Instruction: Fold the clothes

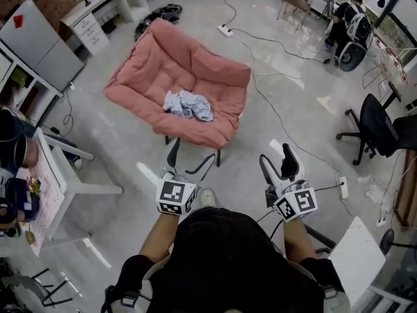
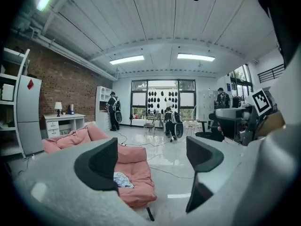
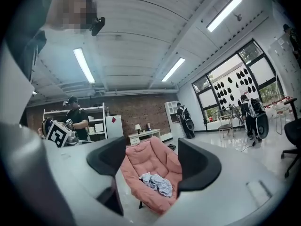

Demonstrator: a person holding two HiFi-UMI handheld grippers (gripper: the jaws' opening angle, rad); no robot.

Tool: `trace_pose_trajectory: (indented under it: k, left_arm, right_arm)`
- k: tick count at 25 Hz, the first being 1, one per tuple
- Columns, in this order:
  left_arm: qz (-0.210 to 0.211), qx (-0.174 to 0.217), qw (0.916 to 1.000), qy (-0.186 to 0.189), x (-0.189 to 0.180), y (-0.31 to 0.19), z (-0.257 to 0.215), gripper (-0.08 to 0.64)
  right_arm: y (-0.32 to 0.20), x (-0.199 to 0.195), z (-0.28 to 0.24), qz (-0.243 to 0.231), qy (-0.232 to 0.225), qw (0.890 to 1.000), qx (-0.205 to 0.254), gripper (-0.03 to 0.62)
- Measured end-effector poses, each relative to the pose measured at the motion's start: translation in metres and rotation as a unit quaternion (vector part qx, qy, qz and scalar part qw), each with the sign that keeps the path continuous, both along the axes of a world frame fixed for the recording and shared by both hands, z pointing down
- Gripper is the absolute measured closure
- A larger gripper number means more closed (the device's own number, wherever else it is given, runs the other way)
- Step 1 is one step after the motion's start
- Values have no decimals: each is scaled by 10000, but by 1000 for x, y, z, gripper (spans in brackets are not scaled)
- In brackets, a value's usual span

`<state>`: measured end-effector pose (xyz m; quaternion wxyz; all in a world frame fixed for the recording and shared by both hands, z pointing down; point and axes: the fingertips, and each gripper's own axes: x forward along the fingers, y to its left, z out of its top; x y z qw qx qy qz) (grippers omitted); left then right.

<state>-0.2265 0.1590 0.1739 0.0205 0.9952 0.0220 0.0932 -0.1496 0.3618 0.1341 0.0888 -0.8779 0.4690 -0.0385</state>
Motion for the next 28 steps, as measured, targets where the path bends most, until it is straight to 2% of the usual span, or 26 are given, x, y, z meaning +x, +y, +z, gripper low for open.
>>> trace_pose_trajectory:
  k: [4, 8, 12, 16, 20, 28]
  left_arm:
    - [122, -5, 9999, -83, 14, -33, 13, 98]
    - [212, -12, 9996, -205, 32, -60, 23, 102]
    - [317, -131, 9990, -279, 51, -60, 31, 116]
    - [360, -183, 9983, -427, 80, -63, 41, 117]
    - [264, -73, 9982, -526, 120, -71, 46, 133]
    - [47, 34, 9950, -995, 227, -93, 80, 182]
  right_arm:
    - [-38, 18, 7, 53, -78, 10000, 15, 252]
    - [-56, 28, 7, 163, -129, 9998, 55, 253]
    - [-56, 46, 14, 227, -213, 9994, -166, 253]
    - [-59, 75, 17, 220, -300, 9992, -145, 253]
    - [-72, 119, 23, -74, -358, 9993, -118, 256]
    - [-134, 239, 59, -1006, -525, 9928, -384, 285]
